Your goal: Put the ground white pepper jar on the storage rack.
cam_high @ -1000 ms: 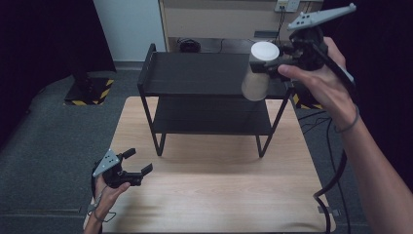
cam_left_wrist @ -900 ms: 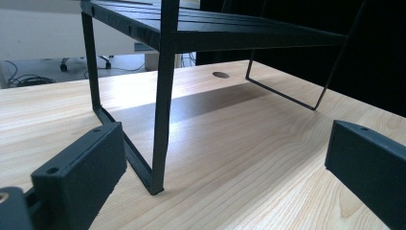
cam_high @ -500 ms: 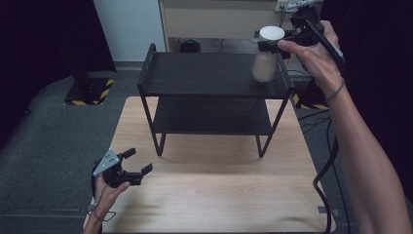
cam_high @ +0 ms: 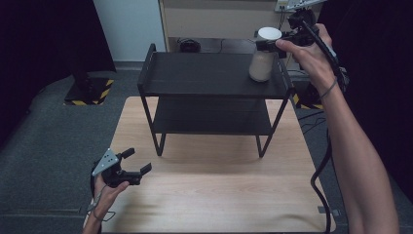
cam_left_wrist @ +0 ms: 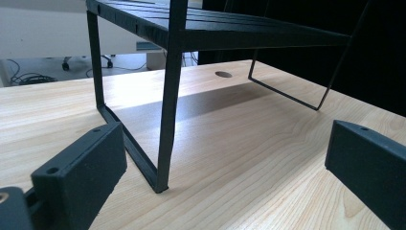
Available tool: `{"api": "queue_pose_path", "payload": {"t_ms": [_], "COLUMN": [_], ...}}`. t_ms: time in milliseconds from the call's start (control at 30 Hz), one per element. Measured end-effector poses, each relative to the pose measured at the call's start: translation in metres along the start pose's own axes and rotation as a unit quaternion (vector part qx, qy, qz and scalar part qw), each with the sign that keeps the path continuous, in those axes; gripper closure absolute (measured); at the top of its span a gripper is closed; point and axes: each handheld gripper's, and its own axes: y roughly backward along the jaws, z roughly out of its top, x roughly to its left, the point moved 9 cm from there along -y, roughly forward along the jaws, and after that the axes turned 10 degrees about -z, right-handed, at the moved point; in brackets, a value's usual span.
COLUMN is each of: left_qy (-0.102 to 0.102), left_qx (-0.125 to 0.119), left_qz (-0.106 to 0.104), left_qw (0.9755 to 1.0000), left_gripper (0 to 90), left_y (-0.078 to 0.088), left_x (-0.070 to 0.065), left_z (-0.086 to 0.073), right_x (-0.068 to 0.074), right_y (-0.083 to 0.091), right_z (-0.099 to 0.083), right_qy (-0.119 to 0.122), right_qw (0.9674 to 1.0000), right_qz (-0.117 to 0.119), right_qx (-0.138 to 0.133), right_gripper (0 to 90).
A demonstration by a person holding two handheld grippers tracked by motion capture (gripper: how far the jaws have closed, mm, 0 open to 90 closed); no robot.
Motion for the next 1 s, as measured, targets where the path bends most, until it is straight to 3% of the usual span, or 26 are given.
{"api": "queue_pose_path", "payload": {"t_ms": [133,267,433,733,800,833,1000], "left_qy": [-0.001,0.000,0.001,0.000,0.001,0.001,0.001], "left_qx": [0.000,0.001,0.006,0.011,0.010,0.012,0.016], "left_qz": [0.000,-0.001,-0.005,-0.007,-0.008,-0.008,-0.009], "left_qw": [1.0000,1.0000,1.0000,0.9999,0.9999,0.9999,0.9998], "left_gripper": [0.0,0.0,0.0,0.0,0.0,0.0,0.0], "left_y": [0.000,-0.001,-0.005,-0.008,-0.008,-0.009,-0.010], "left_x": [0.000,0.000,-0.001,-0.003,-0.003,-0.003,-0.004], "left_z": [0.000,0.000,0.000,0.000,0.000,0.000,-0.001], "right_x": [-0.004,-0.004,-0.005,0.001,0.002,0.008,0.016], "right_y": [0.001,0.015,0.043,0.102,0.106,0.118,0.135], "right_z": [-0.006,-0.009,-0.017,-0.046,-0.051,-0.063,-0.092], "right_qy": [-0.016,-0.004,0.006,0.012,0.010,0.021,0.020], "right_qw": [0.9996,0.9989,0.9980,0.9954,0.9949,0.9937,0.9917], "right_qz": [0.004,-0.012,-0.018,0.001,0.002,0.001,0.023], "right_qx": [-0.023,-0.045,-0.060,-0.095,-0.100,-0.110,-0.125], "right_gripper": [18.0,9.6,9.3,9.9,10.0,10.2,10.2]}}
